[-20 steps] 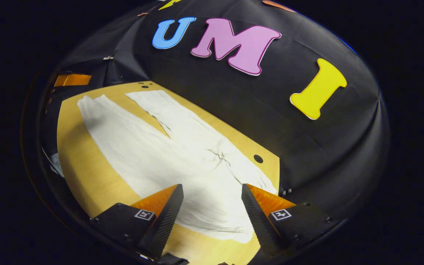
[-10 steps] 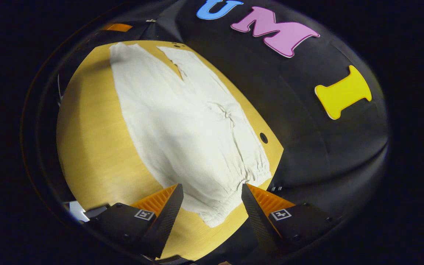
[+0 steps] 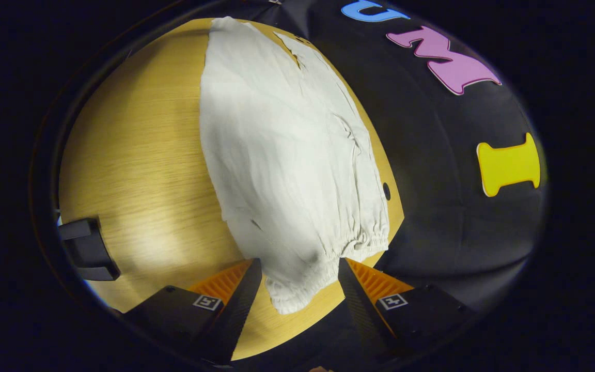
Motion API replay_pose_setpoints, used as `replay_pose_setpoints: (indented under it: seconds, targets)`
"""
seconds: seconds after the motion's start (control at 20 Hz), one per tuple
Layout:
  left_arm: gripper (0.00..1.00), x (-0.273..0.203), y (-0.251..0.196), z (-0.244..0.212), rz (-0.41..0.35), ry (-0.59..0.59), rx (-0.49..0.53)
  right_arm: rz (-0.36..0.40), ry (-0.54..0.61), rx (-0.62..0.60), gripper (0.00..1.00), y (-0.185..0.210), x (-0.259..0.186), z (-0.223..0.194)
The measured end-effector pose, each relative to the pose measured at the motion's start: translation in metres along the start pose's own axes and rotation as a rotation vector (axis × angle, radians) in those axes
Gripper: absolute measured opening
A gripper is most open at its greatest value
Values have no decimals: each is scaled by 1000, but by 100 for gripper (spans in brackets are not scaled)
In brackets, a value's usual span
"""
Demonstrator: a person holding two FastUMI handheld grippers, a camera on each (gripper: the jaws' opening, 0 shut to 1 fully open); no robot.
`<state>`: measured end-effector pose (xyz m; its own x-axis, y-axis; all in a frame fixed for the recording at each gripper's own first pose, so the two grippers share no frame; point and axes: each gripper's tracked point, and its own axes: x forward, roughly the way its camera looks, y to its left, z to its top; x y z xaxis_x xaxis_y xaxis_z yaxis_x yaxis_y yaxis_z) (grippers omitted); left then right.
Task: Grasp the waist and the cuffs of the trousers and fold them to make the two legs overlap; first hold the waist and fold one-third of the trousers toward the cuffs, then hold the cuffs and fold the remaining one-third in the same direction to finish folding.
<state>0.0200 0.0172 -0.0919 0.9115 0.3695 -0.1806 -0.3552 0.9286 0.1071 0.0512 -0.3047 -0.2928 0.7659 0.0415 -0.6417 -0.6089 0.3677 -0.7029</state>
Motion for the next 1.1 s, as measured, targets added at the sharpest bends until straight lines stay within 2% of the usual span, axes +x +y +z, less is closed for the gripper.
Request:
replay_pose_setpoints:
  seconds: [0.15, 0.2, 0.35, 0.45, 0.5, 0.55, 0.65, 0.75, 0.8, 0.85, 0.95, 1.0, 1.1]
  targets:
    - [96, 2, 2, -8, 12, 17, -7, 13, -6, -31, 93, 2, 8, 4]
    - [96, 2, 3, -10, 18, 22, -3, 21, -2, -41, 88, 1, 11, 4]
    - [96, 7, 16, -21, 51, 36, 26, 36, 9, -58, 83, -2, 18, 7]
    - [97, 10, 28, -27, 72, 50, 44, 52, 25, -42, 74, -2, 23, 8]
    - [97, 11, 35, -29, 83, 57, 53, 72, 36, -29, 72, -1, 24, 10]
    - [97, 11, 41, -34, 93, 64, 61, 126, 52, -6, 72, 7, 26, 8]
    - [97, 12, 54, -39, 109, 79, 72, 188, 75, 40, 43, 12, 25, 9]
    - [97, 13, 67, -50, 123, 106, 79, 255, 103, 82, 34, 19, 29, 5]
    - [97, 14, 73, -55, 127, 123, 81, 278, 118, 93, 19, 20, 24, 8]
    - [97, 16, 79, -62, 132, 139, 85, 290, 133, 93, 20, 20, 25, 7]
    - [96, 19, 91, -72, 131, 166, 99, 320, 162, 78, 4, 21, 28, 7]
    - [97, 22, 98, -77, 129, 178, 124, 344, 182, 82, 8, 21, 26, 7]
    - [98, 31, 116, -85, 126, 197, 212, 403, 208, 98, 6, 21, 27, 7]
